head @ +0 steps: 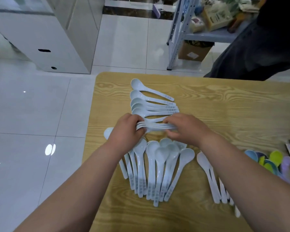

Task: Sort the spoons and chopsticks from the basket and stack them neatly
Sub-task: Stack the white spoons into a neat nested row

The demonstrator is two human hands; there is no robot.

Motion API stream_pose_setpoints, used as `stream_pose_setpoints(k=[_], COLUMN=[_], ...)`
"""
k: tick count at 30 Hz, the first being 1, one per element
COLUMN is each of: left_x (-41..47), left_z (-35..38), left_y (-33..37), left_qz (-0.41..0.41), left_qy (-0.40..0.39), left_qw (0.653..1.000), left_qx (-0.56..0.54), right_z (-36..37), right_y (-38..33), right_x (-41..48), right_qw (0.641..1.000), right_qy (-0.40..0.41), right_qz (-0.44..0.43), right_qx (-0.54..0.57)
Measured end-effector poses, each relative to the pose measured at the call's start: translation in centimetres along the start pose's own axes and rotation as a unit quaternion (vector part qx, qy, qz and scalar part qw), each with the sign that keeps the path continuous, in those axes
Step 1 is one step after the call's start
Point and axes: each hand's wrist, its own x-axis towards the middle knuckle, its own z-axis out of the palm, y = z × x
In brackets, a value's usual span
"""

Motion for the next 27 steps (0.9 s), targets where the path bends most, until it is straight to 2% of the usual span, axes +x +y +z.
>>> stream_pose_setpoints(k=[3, 7, 14, 19, 25, 27], left_x=[1.6, 2.6, 3.3, 4.5, 5.0, 5.2], left_z=[1.3, 3.1, 4.0, 3.5, 3.6, 3.6], left_y=[-1.2, -2.4, -3.5, -3.4, -3.1, -3.4], left_qz=[0.011, 0.051, 0.115, 0.148, 0.176, 0.188], left_qy=[0.022, 0.039, 0.111, 0.08, 0.066, 0.04], left_qw=[0.999, 0.994, 0.972, 0.956, 0.947, 0.95], left_qx=[0.033, 0.091, 0.174, 0.24, 0.261, 0.245], right_z=[1.7, 4.0, 5.9, 6.5, 6.7, 6.6], right_y=[1.8, 4.1, 5.4, 5.2, 5.2, 5.3], right_x=[1.8, 3.0, 4.0, 4.4, 4.5, 4.6], right_qw=[1.0, 0.996, 0.993, 0.991, 0.99, 0.99], right_qy=[0.013, 0.062, 0.063, 0.078, 0.083, 0.088], right_qz=[-0.004, -0.059, -0.094, -0.1, -0.108, -0.111], right_qx=[0.02, 0.021, 0.045, 0.045, 0.025, 0.011])
